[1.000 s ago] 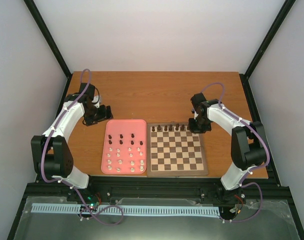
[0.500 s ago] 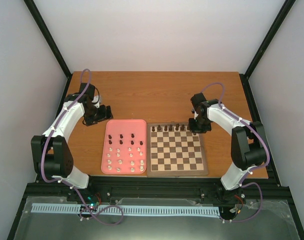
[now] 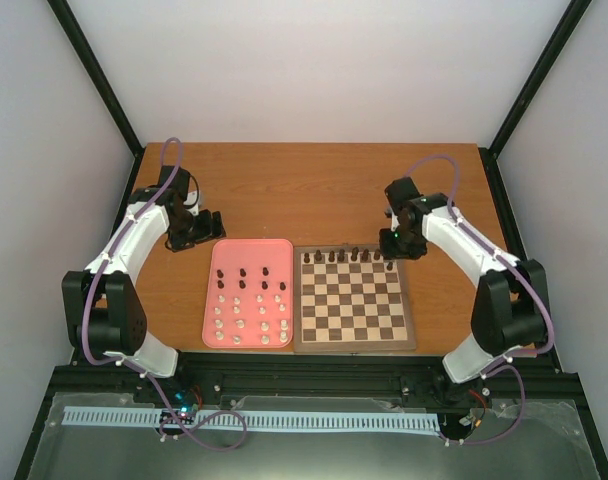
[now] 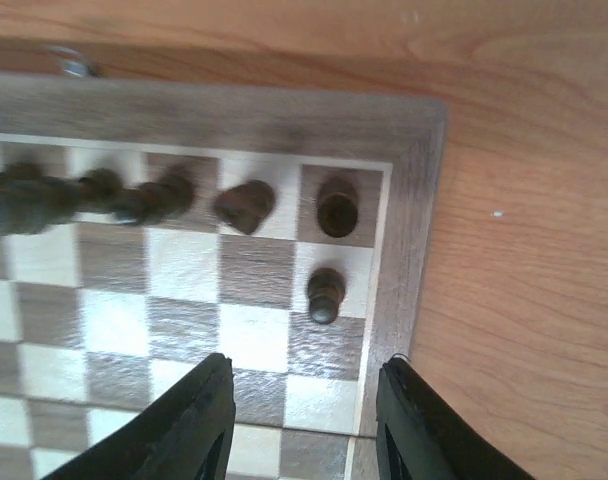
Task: Set up the chess pieces on the board
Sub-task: Place the chess piece on the chessboard, then pick up the chess piece from the storage box.
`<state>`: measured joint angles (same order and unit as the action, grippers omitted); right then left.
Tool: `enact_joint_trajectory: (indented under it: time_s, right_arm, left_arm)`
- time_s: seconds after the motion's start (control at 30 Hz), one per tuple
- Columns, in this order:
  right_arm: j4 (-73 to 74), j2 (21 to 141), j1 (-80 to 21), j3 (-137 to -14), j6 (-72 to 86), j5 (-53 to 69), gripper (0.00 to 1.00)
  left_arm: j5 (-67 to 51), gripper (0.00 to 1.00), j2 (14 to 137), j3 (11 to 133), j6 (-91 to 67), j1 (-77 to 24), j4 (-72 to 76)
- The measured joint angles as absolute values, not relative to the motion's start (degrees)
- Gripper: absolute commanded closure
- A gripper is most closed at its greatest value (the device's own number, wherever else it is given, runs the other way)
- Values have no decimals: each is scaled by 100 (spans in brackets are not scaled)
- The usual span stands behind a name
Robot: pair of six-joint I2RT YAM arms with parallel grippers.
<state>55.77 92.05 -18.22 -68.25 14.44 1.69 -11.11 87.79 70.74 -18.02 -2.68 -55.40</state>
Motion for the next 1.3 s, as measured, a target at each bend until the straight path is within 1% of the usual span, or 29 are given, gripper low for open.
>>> enact_joint_trajectory:
  time_s: [0.13,0.27,0.47,0.67,0.77,0.87,1.3]
  right_arm:
    - [5916,8892,-2161,-7424,1441,64,60]
    - [6200,9045,-2895,-8337,1424,16,60]
    - [6171,10324,-4125,-9601,1192,196,60]
    - [6191,11734,-4871,-10471,871,506,60]
    - [6281,12274,-5120,-10908,722,582,60]
    - [6359,12558,-5269,-11148,642,657,60]
    - [6534,12971,-5323,-11159,561,864,60]
  left_arm:
    - [-1103,0,8779,7078,-1802,-268,-5542]
    - [-1100,0,8779,7078,-1802,-268,-5544]
    - [-1098,0,8779,7078,-1804,-268,-5544]
    - [-1094,0,8777,7078,-1804,-268,-5544]
    - [-1094,0,8772,7078,-1804,-268,-5544]
    - [-1096,0,8748,7078,-1802,-268,-5544]
    - [-1125,0,8689,7026,-1804,-268,-5531]
